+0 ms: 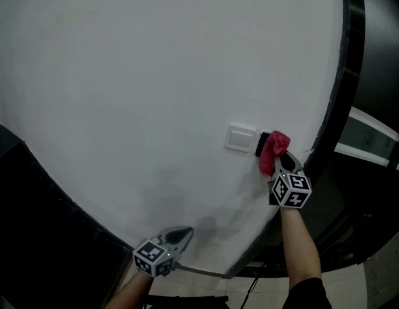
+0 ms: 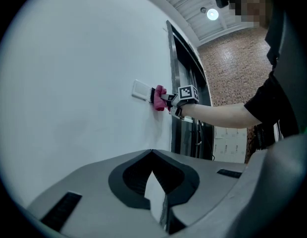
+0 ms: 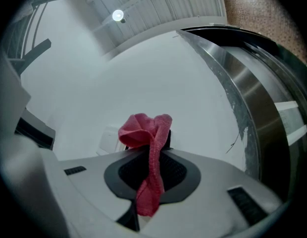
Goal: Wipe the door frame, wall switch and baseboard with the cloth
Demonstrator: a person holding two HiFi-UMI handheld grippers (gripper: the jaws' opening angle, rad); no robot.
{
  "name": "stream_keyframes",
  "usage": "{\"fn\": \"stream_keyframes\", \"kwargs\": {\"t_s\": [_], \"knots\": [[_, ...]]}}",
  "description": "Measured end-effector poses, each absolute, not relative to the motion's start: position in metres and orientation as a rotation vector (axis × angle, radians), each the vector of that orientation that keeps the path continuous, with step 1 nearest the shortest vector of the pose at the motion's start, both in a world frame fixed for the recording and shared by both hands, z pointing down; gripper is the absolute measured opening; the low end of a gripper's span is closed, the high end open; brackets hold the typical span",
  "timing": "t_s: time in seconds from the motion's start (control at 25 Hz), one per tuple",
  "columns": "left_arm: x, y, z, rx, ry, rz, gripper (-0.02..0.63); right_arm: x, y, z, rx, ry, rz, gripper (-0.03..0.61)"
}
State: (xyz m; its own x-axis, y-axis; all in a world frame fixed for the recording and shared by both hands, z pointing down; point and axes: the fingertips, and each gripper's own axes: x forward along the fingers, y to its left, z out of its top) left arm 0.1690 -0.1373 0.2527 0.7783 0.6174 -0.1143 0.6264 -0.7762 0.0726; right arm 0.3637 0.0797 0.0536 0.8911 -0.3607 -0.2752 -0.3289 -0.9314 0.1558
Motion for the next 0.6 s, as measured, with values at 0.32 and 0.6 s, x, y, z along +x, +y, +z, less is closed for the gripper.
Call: {"fn": "stream_keyframes", "kwargs": {"t_s": [0.32,0.6], "knots": [[0.170,-0.131,0.251,2.866,0.984,-0.139,-0.008,0.362,0.097,0.055,2.949,-0.512,-0.456,0.051],[0.169,-0.138,0.249,2.869,0.960,-0.161,-0.008,0.363,0.107,0.059,2.969,-0.493,-0.445,0.051]]}}
